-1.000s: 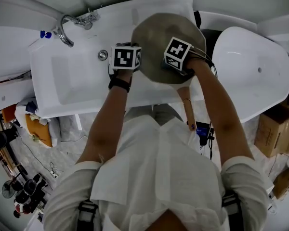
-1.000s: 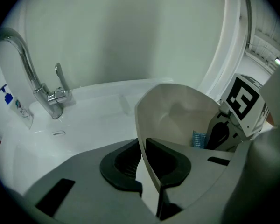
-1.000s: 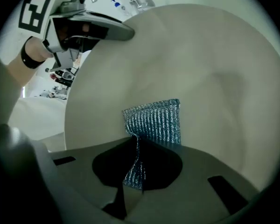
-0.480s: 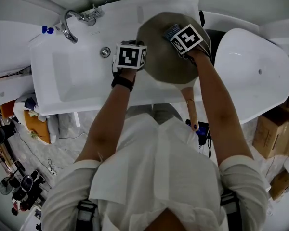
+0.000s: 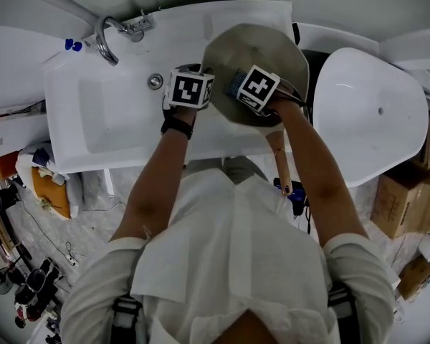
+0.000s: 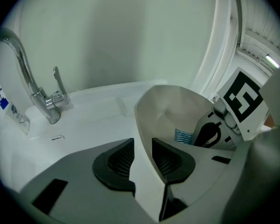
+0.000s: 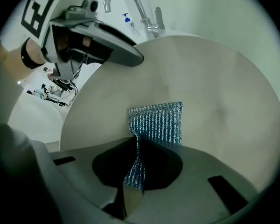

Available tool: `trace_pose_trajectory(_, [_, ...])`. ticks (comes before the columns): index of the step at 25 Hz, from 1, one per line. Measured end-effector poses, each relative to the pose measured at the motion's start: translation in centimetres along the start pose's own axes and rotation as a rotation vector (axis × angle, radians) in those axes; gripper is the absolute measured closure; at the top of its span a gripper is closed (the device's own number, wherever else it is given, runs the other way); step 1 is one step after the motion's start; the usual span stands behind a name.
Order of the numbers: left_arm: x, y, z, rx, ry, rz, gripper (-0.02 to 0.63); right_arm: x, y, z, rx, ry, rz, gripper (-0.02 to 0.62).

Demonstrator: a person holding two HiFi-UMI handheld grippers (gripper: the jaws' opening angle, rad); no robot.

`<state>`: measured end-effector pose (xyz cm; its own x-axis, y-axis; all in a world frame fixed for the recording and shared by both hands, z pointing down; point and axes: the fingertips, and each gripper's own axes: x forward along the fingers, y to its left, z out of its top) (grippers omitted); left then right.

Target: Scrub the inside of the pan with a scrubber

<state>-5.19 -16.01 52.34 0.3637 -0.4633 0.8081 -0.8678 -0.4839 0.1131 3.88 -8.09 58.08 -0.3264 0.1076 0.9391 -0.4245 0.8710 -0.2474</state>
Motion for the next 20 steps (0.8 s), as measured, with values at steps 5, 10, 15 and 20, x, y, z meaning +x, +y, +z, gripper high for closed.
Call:
trace_pose_trajectory(5, [-2.0,0.1,0.2,0.007,-0.043,0.001,0.479,-2.7,-1.7,-2.6,0.110,-0.081,-0.097,0.563])
trace_pose_trajectory(10, [-5.6,1.6,1.7,0.000,-0.152,0.037,0.522,-10.3,-4.4,-2.2,0.332,-0.478,-0.171,0.563])
trace_pose_trajectory(15, [-10.6,3.5,3.9,-0.033,-0.306,0.078,0.551,-18.7,-4.8,-2.3,0.416,-0.860,-0.256,0.563])
trace_pose_trajectory(20, [-17.4,5.6,7.4,-0.087,-0.572,0.122,0.578,-25.5,-3.7,-3.2,0.388,-1.114,-0.399,0.563])
